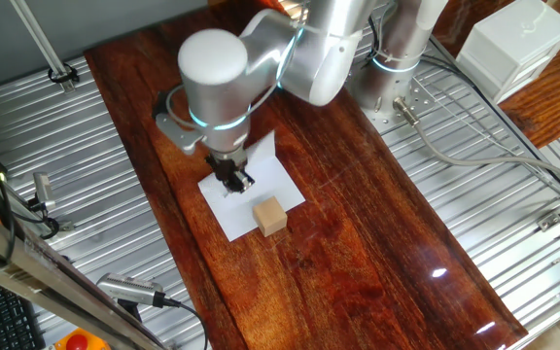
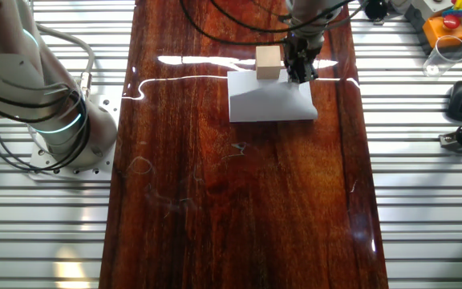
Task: Unfold a piece of paper
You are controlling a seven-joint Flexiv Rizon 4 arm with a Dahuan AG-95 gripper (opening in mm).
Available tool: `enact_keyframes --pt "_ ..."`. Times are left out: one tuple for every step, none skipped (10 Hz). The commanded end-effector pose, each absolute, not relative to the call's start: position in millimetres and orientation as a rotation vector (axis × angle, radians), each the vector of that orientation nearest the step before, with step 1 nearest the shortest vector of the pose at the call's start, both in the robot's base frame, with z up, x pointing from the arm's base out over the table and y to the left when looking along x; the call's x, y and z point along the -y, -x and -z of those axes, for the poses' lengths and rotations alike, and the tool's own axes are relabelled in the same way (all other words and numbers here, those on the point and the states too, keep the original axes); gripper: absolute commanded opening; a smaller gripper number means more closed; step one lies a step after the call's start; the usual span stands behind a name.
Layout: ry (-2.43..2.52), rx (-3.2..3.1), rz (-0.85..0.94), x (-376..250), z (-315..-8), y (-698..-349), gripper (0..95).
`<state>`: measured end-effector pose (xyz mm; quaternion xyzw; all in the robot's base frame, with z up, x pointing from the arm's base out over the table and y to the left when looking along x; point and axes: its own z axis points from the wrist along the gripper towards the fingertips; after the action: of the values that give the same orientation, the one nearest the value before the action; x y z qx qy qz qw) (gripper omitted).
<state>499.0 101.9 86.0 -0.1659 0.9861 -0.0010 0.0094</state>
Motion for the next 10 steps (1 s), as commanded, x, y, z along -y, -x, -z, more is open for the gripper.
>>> enact_keyframes --pt "0.615 -3.069 0.022 -92.2 -87.4 -496.9 0.0" --pt "0.641 -3.068 0.038 -91.4 -87.7 -496.1 0.0" --pt "0.671 -3.066 0.051 -91.4 -87.7 -496.1 0.0" --pt "0.693 -3.058 0.044 -91.5 -87.6 -496.2 38.0" --pt "0.709 -3.046 0.015 -91.5 -87.6 -496.2 38.0" --pt "0.711 -3.037 -0.026 -91.5 -87.6 -496.2 38.0" --pt "0.720 -3.035 -0.024 -91.5 -87.6 -496.2 38.0" --pt "0.727 -3.035 -0.023 -91.5 -87.6 -496.2 38.0" --pt "0.725 -3.040 -0.024 -91.5 -87.6 -496.2 38.0" --pt "0.717 -3.045 -0.024 -91.5 -87.6 -496.2 38.0"
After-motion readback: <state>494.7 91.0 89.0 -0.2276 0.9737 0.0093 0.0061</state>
